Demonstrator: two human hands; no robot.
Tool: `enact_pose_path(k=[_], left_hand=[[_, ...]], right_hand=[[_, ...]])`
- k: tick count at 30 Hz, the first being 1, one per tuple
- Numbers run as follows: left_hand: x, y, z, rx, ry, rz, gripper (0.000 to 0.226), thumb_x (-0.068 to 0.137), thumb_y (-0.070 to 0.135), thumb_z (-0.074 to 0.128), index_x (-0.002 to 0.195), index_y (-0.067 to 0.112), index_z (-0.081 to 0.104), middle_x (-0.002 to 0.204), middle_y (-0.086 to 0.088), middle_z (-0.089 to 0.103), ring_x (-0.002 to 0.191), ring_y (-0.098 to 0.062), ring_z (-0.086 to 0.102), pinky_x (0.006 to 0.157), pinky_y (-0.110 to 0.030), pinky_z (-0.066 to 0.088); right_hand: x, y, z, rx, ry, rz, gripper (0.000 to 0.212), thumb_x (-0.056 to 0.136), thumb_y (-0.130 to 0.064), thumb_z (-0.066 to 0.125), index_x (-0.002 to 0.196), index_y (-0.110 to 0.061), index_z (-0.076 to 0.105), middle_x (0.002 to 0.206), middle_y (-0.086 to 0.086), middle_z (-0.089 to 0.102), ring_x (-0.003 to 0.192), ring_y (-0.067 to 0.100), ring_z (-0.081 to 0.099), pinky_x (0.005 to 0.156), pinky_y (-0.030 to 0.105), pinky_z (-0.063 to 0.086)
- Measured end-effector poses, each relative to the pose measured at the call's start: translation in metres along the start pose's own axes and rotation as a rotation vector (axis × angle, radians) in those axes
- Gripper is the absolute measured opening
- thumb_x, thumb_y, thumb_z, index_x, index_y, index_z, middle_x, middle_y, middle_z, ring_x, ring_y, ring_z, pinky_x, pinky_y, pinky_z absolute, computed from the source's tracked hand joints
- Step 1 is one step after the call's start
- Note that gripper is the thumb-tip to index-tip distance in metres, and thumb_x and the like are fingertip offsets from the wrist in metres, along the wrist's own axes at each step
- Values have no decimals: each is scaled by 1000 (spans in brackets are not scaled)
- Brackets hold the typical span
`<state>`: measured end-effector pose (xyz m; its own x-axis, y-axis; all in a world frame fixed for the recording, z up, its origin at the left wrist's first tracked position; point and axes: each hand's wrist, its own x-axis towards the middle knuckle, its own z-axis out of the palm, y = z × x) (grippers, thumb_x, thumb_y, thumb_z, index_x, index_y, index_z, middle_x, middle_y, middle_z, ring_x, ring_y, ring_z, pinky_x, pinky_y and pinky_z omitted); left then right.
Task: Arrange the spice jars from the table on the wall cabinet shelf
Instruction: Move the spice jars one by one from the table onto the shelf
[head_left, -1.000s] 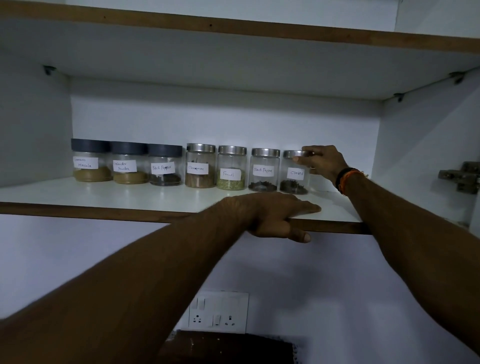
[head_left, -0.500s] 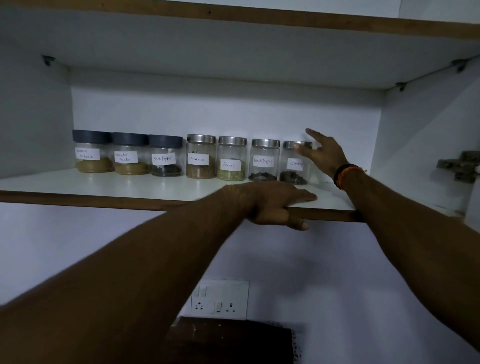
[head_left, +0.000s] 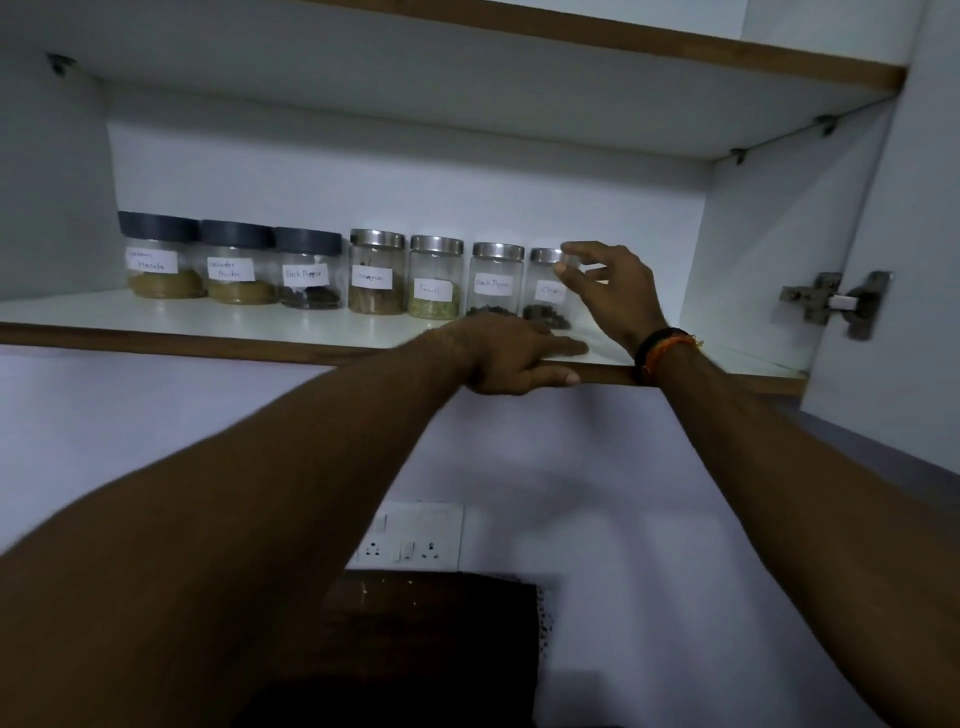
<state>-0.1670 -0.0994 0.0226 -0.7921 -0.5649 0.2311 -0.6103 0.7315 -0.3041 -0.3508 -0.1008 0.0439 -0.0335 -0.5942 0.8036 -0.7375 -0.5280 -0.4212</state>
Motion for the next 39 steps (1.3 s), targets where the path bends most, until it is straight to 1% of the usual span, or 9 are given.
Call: enact_pose_path(k=[6,12,15,17,21,23,26,34,39], left_hand=[[-10,7,2,97,128,72,61,101,62,15,153,34,29,147,-6,52,131,-29,52,106,-55,44],[-26,29,9,202,230,-24,56,103,57,15,145,28,36,143,-7,54,114,-33,63,94,-55,52],[-33,41,20,254,276,-71,50,105,44,30,144,14,39,140,-15,53,112,-37,60,98,-55,46],[-41,50,30,251,285,-101,60,103,43,37,150,8,30,147,-19,45,126,-39,49,108,-54,35],[-68,68,51,206,325,-127,79,95,38,51,159,10,15,163,-24,16,151,-41,15,122,-59,9],[-86,78,71,158,339,-69,78,92,31,53,159,11,18,165,-22,14,152,-40,13,122,-57,8],[-119,95,116,-31,250,12,79,89,21,55,159,11,21,165,-18,16,151,-37,17,122,-50,16],[-214,162,251,-499,-181,-189,76,90,18,60,157,18,25,160,-13,29,145,-32,31,120,-48,28],[-262,195,308,-670,-386,-296,72,89,21,65,154,18,32,155,-11,36,139,-32,36,113,-49,37]], right_hand=[[-63,-31,-11,-30,105,-43,49,97,-30,68,143,-23,55,130,5,59,110,15,61,91,27,52],[-154,-40,-9,-82,265,-95,45,93,-13,66,138,-14,58,123,9,58,105,21,62,87,38,56],[-199,-36,-1,-95,257,-32,45,92,-11,64,137,-12,58,122,9,59,102,18,62,83,27,52],[-230,-31,6,-82,233,39,43,92,-11,64,135,-13,59,121,8,59,98,15,61,81,24,51],[-289,-22,24,-75,103,162,39,91,-7,64,130,-11,61,118,9,61,96,15,61,82,27,53],[-319,-19,32,-77,19,219,37,91,-5,64,128,-9,63,115,11,62,96,18,62,82,31,55],[-364,-17,46,-117,-139,315,33,90,1,62,122,-5,66,112,15,64,97,27,64,83,29,51],[-478,-12,80,-326,-654,701,46,94,-20,61,139,-17,54,142,11,50,130,28,49,108,34,36],[-552,-16,109,-382,-684,939,56,95,-31,62,148,-22,44,153,10,39,141,31,37,116,48,34]])
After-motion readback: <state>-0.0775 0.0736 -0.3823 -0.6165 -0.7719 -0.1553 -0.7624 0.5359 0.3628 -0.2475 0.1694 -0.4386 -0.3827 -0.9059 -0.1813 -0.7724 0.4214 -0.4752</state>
